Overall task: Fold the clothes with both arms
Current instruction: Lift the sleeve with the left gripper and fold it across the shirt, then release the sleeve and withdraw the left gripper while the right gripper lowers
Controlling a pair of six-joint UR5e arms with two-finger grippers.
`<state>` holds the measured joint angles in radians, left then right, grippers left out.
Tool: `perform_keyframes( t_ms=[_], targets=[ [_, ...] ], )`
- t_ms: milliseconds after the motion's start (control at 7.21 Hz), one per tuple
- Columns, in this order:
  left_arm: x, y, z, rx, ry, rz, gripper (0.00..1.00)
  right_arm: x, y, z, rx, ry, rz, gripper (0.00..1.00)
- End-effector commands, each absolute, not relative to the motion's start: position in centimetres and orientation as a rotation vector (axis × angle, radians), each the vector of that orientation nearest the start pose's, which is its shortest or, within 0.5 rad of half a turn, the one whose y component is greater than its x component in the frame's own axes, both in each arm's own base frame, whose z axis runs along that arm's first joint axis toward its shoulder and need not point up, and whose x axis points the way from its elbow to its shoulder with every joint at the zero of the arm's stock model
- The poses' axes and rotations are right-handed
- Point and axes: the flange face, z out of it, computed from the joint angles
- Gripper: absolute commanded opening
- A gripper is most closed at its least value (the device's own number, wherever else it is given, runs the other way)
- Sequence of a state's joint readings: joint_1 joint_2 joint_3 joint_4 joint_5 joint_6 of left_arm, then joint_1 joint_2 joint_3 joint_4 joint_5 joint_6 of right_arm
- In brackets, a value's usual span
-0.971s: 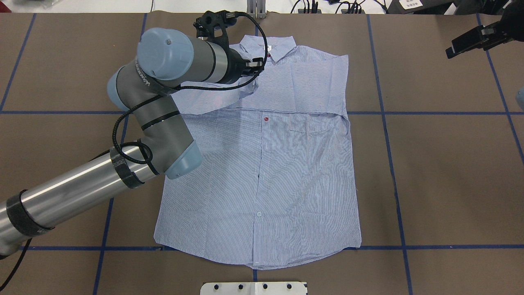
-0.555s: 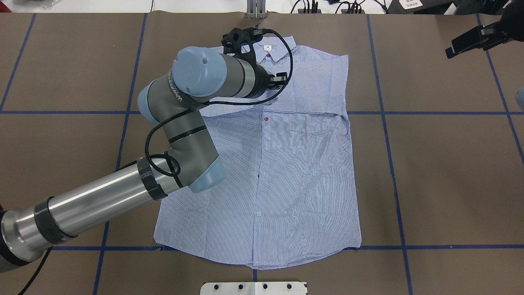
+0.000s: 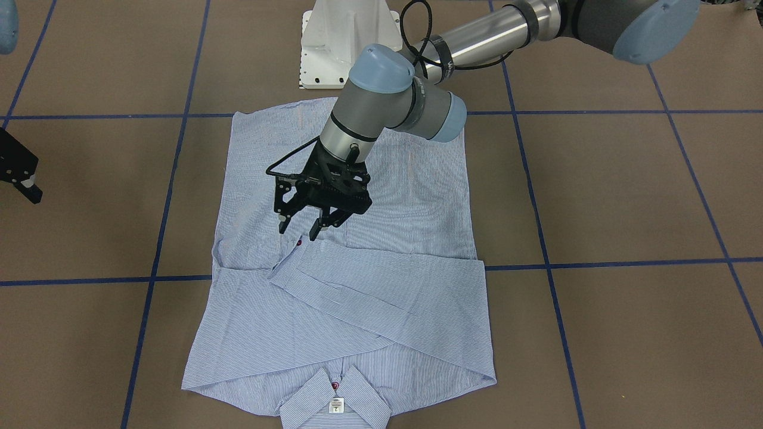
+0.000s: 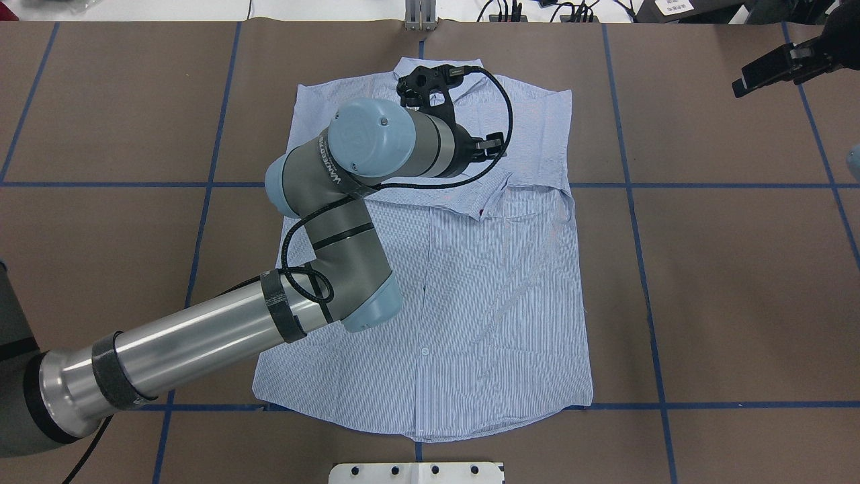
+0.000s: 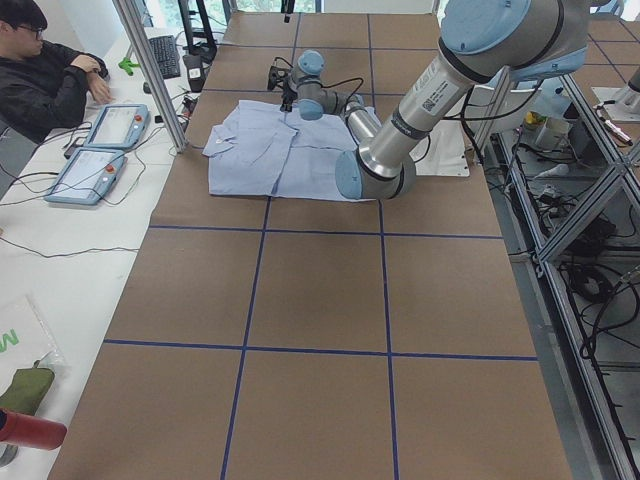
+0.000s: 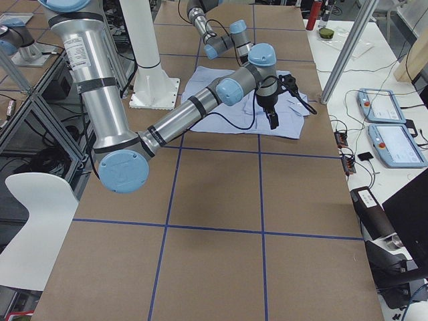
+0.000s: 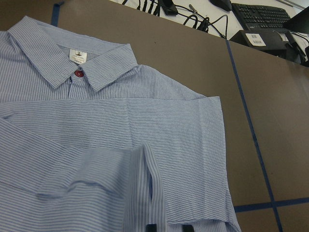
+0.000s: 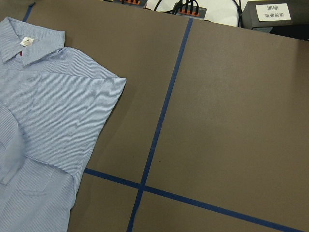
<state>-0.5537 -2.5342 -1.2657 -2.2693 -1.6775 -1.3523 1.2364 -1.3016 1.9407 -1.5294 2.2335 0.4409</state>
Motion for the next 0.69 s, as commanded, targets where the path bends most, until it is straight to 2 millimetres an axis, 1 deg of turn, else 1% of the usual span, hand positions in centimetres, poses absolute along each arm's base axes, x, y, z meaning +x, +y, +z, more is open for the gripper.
perform_keyframes(
  t_ms=[0, 139, 277, 416, 555],
  targets=[
    [59.4, -50.6, 8.1, 0.451, 1.172, -0.102, 1.00, -11.4, -54.6, 33.1, 0.347, -0.851, -0.069, 1.00],
    [57.2, -49.0, 8.3, 0.427, 1.132, 0.012, 1.00, -11.9, -54.3, 32.2, 0.327, -0.872, -0.012, 1.00],
    [52.3, -47.5, 9.9, 0.450, 1.163, 0.053, 1.00, -14.1, -52.9, 30.7, 0.303, -0.900, 0.019, 1.00],
    [47.3, -46.2, 11.9, 0.478, 1.189, 0.084, 1.00, -16.8, -50.7, 28.6, 0.295, -0.916, 0.062, 1.00],
    [43.7, -45.9, 13.1, 0.502, 1.195, 0.111, 1.00, -21.1, -47.6, 26.4, 0.291, -0.919, 0.122, 1.00]
  ],
)
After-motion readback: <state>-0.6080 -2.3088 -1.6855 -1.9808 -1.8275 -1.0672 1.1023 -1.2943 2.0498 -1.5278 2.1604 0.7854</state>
